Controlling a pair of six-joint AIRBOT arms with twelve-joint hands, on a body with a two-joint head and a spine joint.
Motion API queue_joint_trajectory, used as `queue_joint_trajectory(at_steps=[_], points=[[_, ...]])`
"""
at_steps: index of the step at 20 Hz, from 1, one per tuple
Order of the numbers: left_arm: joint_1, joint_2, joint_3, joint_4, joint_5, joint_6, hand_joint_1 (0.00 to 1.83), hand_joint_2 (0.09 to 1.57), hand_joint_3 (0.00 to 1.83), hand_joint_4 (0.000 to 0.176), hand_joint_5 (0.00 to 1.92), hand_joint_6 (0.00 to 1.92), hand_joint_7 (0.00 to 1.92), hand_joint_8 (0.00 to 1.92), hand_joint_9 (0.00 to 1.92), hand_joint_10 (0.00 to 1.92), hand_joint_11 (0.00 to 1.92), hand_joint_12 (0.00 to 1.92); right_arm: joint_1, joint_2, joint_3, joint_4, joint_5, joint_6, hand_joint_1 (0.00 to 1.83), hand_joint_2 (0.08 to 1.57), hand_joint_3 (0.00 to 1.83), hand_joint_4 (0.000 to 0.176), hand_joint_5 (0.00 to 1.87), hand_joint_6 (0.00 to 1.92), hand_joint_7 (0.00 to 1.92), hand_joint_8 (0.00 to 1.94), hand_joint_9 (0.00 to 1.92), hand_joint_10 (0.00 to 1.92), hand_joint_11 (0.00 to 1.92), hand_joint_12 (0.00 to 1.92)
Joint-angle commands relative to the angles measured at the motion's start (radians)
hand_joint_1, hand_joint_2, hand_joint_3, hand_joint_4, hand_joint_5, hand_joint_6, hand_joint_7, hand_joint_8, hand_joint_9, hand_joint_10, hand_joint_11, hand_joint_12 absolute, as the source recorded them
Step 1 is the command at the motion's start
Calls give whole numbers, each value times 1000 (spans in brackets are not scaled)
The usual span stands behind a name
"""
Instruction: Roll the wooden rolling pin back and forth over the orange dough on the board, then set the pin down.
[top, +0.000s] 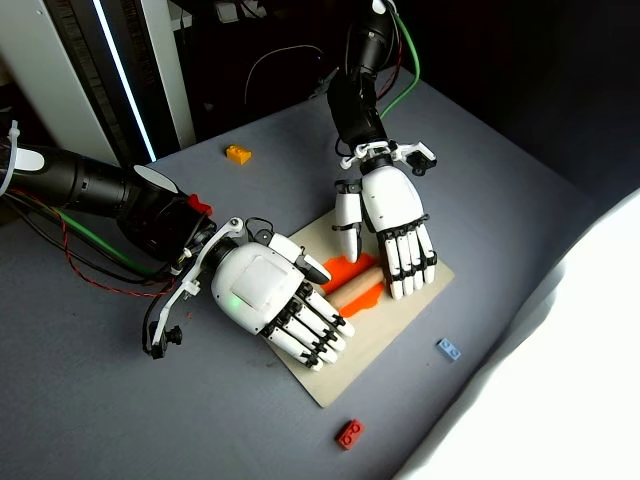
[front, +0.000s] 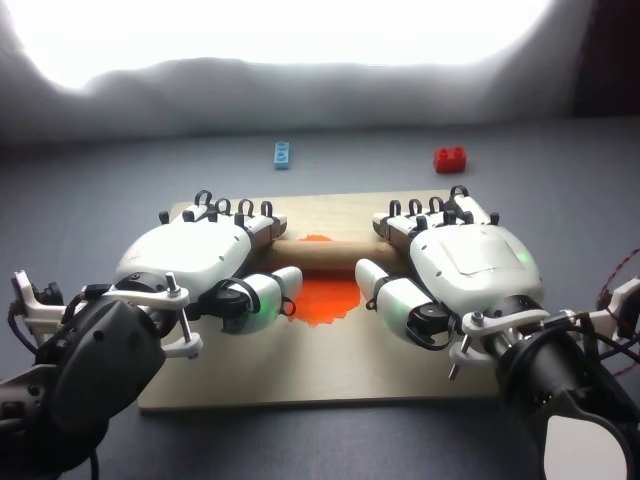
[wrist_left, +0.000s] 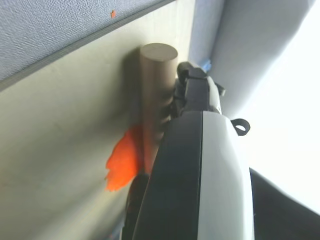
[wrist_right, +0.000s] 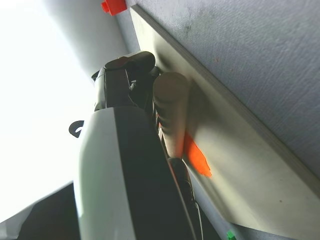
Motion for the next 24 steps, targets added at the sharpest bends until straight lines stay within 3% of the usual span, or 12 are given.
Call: queue_joint_trajectory(at_steps=[1,10,17,24], points=[[-3,15,-2,41,-86,0,0,1557,1,0,192,2,222,2,190,5,0,243,0,9,-5,-65,-82,5,0,1523,1,0,417,6,438,4,396,4,0,1025],[4,53,-39,36,-83,-14,0,1557,1,0,223,7,252,4,221,5,0,364,-12,32,-40,-106,-88,9,0,1521,0,0,402,1,425,3,383,5,0,910],[49,49,-54,15,-103,-51,0,1552,0,0,183,4,222,4,192,6,0,219,-20,33,-50,-115,-89,9,0,1521,0,0,411,3,435,4,400,8,0,1000],[97,49,-80,36,-155,-105,0,1555,1,0,190,1,225,2,197,3,0,274,-31,36,-61,-134,-91,8,0,1520,0,0,400,0,433,0,397,3,0,982]])
